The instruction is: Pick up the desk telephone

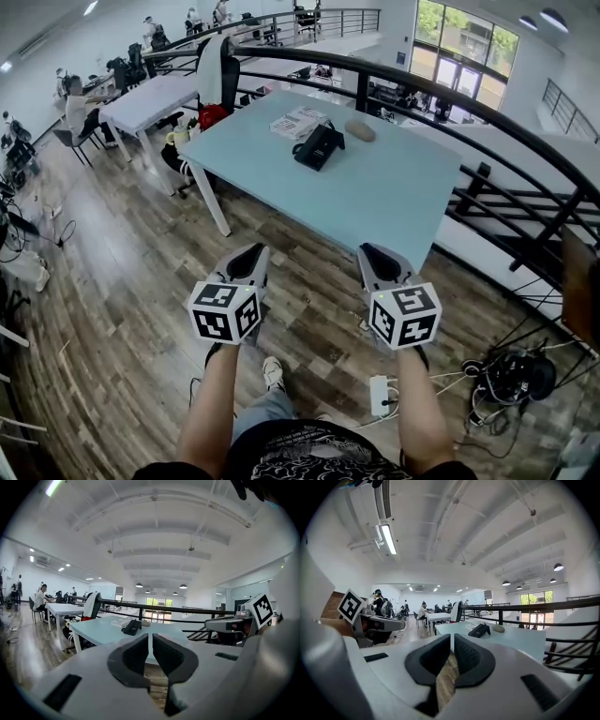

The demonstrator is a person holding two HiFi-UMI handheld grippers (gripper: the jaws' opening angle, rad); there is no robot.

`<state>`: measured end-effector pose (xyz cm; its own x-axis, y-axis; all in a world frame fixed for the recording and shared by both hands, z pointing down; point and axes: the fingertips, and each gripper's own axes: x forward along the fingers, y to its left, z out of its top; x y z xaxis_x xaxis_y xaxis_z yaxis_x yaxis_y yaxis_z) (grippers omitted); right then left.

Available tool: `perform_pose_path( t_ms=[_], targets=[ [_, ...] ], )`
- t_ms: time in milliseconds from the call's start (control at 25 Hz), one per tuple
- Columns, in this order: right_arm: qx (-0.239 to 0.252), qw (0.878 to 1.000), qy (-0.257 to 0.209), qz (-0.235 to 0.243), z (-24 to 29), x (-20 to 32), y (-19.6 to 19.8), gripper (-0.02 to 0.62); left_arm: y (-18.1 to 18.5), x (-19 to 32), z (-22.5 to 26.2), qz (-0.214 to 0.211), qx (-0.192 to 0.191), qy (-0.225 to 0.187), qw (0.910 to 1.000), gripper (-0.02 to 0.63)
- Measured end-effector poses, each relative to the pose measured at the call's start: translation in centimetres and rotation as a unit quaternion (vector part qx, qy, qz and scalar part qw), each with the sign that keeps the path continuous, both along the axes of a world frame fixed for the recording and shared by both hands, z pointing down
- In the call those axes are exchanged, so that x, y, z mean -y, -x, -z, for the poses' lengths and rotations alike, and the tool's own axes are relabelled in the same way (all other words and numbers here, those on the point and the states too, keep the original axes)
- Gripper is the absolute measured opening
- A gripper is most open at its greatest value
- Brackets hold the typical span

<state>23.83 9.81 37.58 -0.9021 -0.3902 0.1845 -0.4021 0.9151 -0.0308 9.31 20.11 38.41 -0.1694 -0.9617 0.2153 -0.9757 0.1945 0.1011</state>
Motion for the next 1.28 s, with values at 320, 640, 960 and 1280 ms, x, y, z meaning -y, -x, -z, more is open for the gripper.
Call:
perform_pose_path(
  t_ms=[320,640,960,1280],
  targets=[
    [-0.009,1.000,0.003,-0.016,-0.3,4.1,7.0,0.048,7.4,5.2,-0.8,-0.024,-0.013,0.004,0.9996,0.048],
    [-0.007,0.999,0.019,-0.043,0.0,8.1,14.1,0.086,15.8,10.4,-0.6,-0.053,-0.033,0.003,0.9980,0.083],
    [-0.011,0.996,0.031,-0.079,-0.4,10.3,18.1,0.130,21.6,13.5,-0.9,-0.082,-0.046,-0.002,0.9956,0.100],
    [0.004,0.993,0.052,-0.106,-1.0,12.1,19.9,0.169,24.7,15.9,-1.9,-0.103,-0.056,-0.002,0.9931,0.117]
  ],
)
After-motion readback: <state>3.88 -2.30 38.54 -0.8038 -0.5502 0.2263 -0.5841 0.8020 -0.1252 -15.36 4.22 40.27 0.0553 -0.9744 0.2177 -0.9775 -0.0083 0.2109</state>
